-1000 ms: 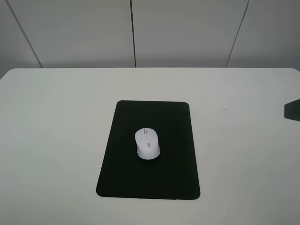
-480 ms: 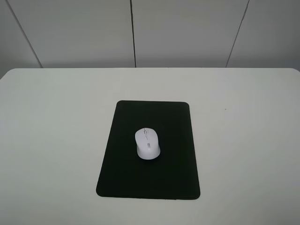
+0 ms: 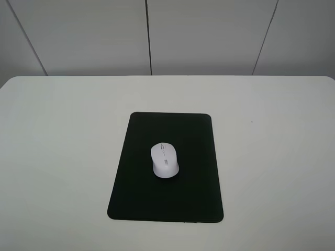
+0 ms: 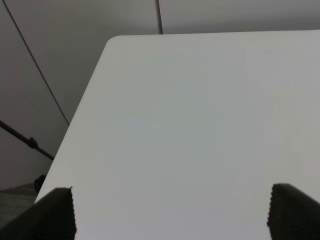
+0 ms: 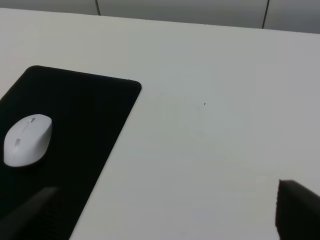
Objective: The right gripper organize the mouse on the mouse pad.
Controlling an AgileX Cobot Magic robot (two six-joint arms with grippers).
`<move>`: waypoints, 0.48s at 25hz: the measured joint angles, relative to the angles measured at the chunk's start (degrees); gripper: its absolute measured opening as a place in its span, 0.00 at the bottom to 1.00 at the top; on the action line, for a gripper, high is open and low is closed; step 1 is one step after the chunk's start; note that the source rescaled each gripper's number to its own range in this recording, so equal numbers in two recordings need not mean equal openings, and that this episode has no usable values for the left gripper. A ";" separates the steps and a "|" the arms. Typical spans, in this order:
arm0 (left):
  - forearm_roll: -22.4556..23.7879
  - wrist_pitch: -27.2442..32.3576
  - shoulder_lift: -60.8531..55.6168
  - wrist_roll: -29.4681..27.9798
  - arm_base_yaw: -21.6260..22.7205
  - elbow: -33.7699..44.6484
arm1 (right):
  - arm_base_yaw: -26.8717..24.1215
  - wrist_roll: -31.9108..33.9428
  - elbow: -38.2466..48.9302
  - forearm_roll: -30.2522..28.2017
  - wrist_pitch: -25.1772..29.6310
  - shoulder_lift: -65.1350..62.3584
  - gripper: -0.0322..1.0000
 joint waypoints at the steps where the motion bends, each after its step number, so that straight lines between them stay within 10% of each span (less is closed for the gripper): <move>1: 0.00 0.00 0.00 0.00 0.00 0.00 | 0.00 0.00 0.00 0.00 0.00 0.00 1.00; 12: 0.00 0.00 0.00 0.00 0.00 0.00 | -0.05 -0.17 2.18 -1.27 -3.56 -0.05 1.00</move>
